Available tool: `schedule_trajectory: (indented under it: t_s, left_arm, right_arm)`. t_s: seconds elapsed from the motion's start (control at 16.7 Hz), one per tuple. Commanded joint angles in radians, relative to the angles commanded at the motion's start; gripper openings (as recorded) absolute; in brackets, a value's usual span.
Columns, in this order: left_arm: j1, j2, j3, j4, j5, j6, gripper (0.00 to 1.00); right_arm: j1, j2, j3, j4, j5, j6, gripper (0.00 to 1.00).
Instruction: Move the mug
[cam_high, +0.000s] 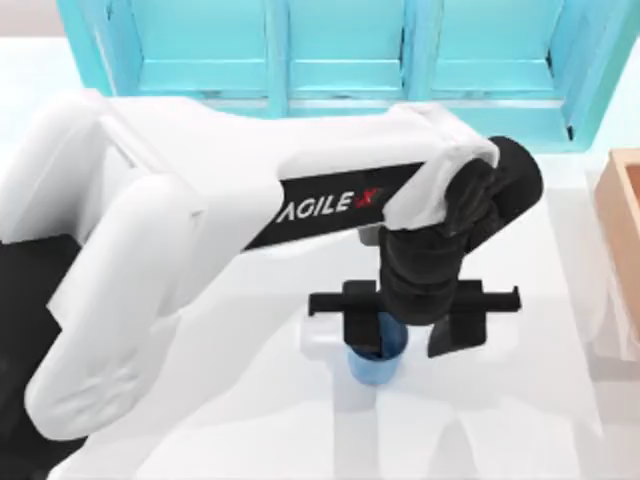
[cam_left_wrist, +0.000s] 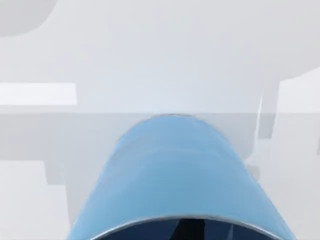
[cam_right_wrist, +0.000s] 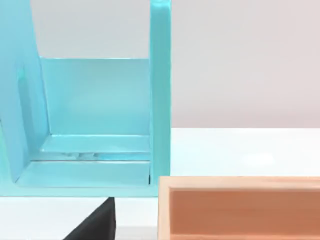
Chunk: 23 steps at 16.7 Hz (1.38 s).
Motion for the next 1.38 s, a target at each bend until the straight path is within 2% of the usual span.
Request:
schedule_trajectory:
  t_s: [0.24, 0.3, 0.9, 1.14, 1.38]
  left_arm:
    - [0.000, 0.000, 0.000, 0.000, 0.000, 0.000, 0.02]
    - [0.000, 0.000, 0.000, 0.000, 0.000, 0.000, 0.00]
    - [0.012, -0.011, -0.010, -0.002, 0.000, 0.014, 0.00]
    - [0.125, -0.110, -0.111, -0.009, 0.002, 0.136, 0.00]
    - [0.315, -0.275, -0.274, -0.021, -0.002, 0.324, 0.00]
  right_arm:
    - [0.000, 0.000, 0.000, 0.000, 0.000, 0.000, 1.00]
    - [0.000, 0.000, 0.000, 0.000, 0.000, 0.000, 1.00]
    - [0.000, 0.000, 0.000, 0.000, 0.000, 0.000, 1.00]
    - [0.000, 0.000, 0.000, 0.000, 0.000, 0.000, 1.00]
    - [0.000, 0.000, 0.000, 0.000, 0.000, 0.000, 1.00]
